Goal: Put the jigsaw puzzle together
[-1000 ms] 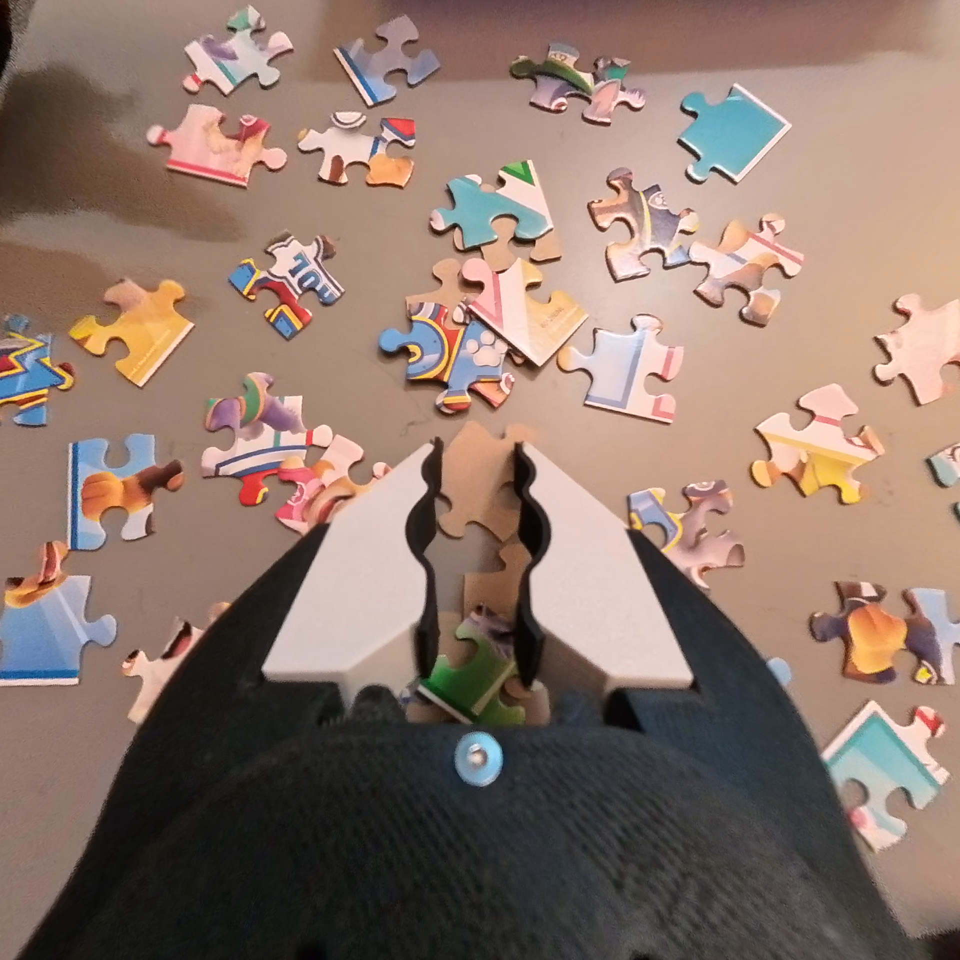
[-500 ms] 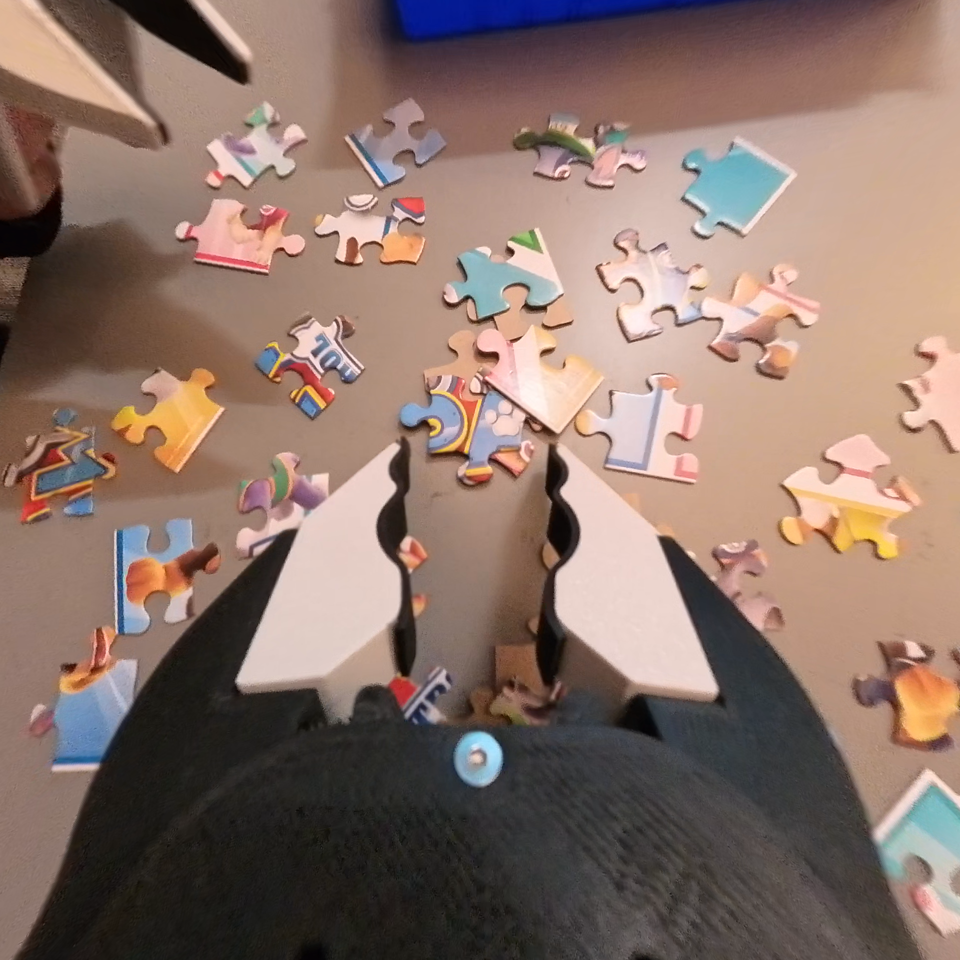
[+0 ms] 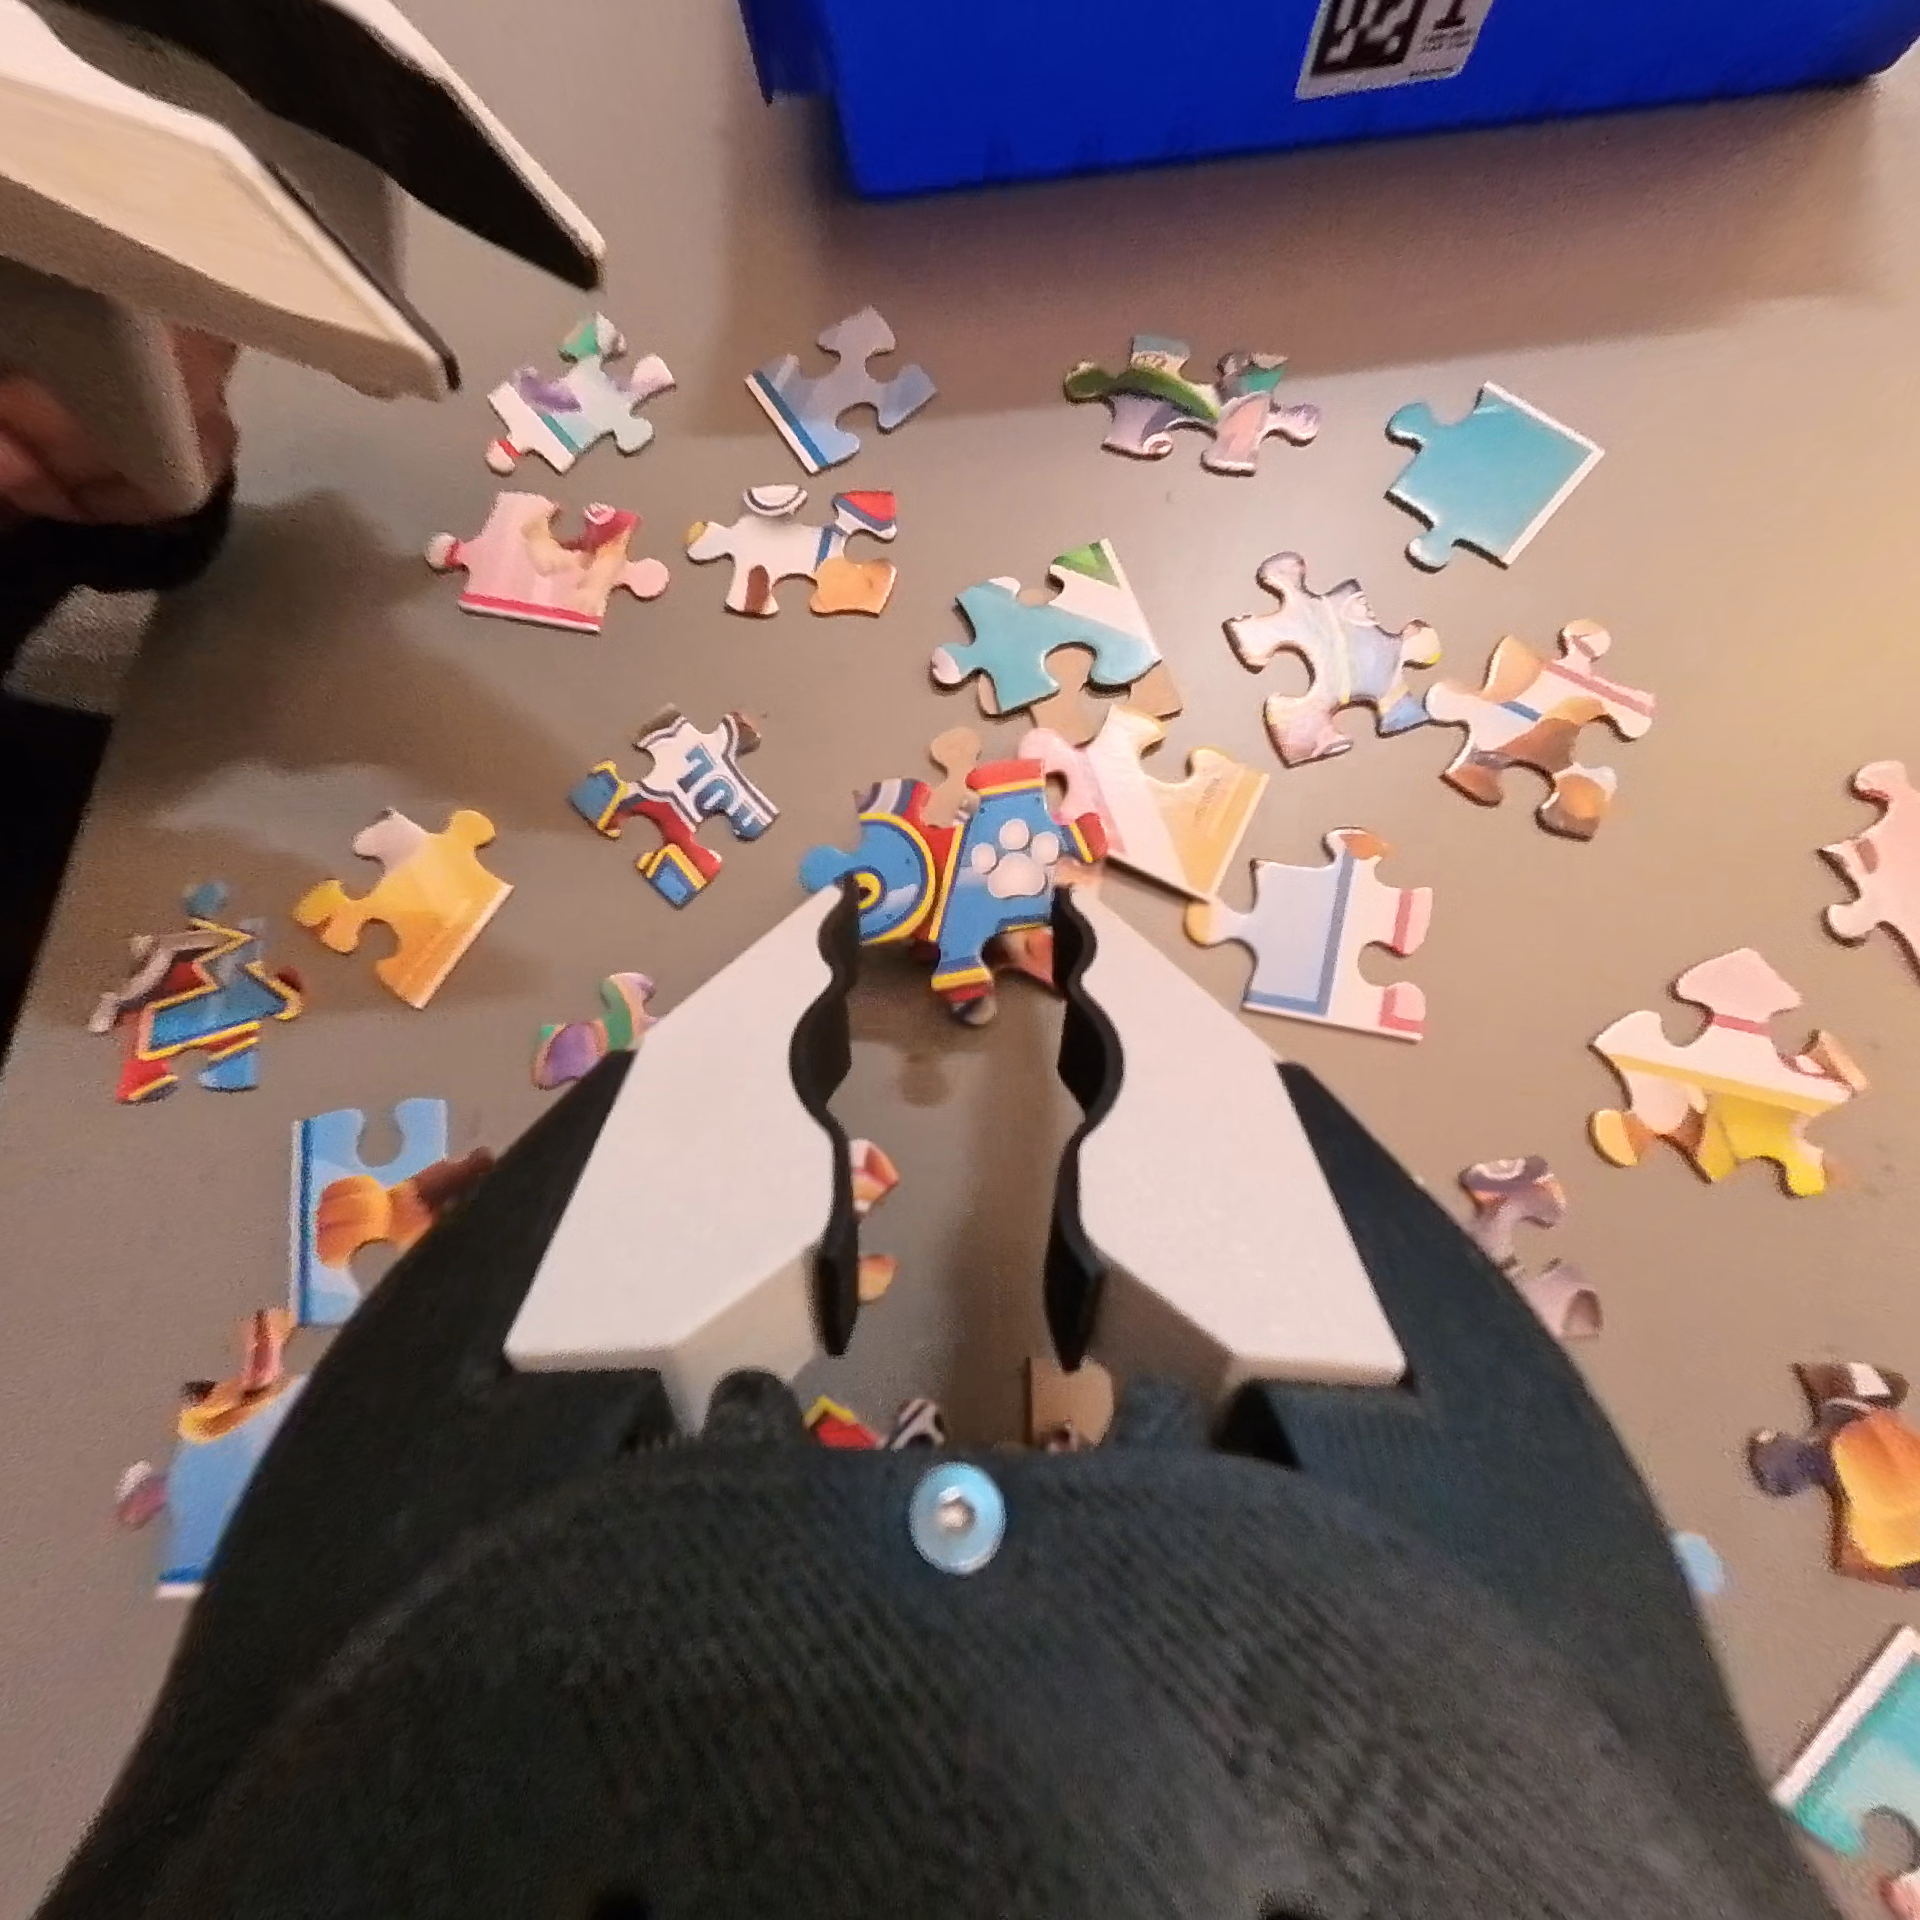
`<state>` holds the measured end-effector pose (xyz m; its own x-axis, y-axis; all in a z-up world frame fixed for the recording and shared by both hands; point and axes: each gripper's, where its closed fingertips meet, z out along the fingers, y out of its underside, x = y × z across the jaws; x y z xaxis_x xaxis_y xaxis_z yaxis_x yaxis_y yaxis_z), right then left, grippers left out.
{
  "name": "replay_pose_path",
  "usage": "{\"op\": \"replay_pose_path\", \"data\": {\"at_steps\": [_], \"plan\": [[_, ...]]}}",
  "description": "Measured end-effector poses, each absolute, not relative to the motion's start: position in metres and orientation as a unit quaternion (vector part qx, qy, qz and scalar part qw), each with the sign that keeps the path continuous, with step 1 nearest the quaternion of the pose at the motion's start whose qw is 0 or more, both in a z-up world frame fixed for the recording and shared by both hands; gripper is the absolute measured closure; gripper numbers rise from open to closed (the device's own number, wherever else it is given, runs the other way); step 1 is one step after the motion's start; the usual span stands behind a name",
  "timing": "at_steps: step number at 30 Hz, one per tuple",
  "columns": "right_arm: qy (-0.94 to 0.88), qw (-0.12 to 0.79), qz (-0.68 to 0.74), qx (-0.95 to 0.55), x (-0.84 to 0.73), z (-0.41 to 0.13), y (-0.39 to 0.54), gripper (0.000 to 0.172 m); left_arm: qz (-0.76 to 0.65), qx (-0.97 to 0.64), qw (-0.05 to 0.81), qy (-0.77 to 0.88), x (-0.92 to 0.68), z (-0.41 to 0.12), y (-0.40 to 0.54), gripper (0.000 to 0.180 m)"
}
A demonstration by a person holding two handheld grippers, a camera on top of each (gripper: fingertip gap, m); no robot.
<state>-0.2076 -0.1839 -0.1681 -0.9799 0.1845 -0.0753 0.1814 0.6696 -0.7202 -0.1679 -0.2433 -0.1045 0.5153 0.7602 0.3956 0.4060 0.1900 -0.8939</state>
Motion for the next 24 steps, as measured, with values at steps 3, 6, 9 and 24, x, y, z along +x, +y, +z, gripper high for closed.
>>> {"op": "replay_pose_path", "data": {"at_steps": [3,6,9,24], "plan": [[-0.905,-0.006,0.410,-0.115,-0.212,-0.157,-0.178,0.136,0.146,-0.618,0.611,-0.472,-0.168,-0.105,-0.245,0.156],[-0.906,0.019,0.404,-0.121,-0.231,-0.151,-0.173,0.136,0.144,-0.618,0.612,-0.473,-0.168,-0.106,-0.245,0.155],[-0.907,0.050,0.398,-0.124,-0.262,-0.146,-0.174,0.136,0.143,-0.619,0.611,-0.473,-0.168,-0.106,-0.245,0.155],[-0.909,0.046,0.365,-0.197,-0.386,-0.172,-0.212,0.120,0.150,-0.607,0.616,-0.480,-0.169,-0.105,-0.256,0.155]]}}
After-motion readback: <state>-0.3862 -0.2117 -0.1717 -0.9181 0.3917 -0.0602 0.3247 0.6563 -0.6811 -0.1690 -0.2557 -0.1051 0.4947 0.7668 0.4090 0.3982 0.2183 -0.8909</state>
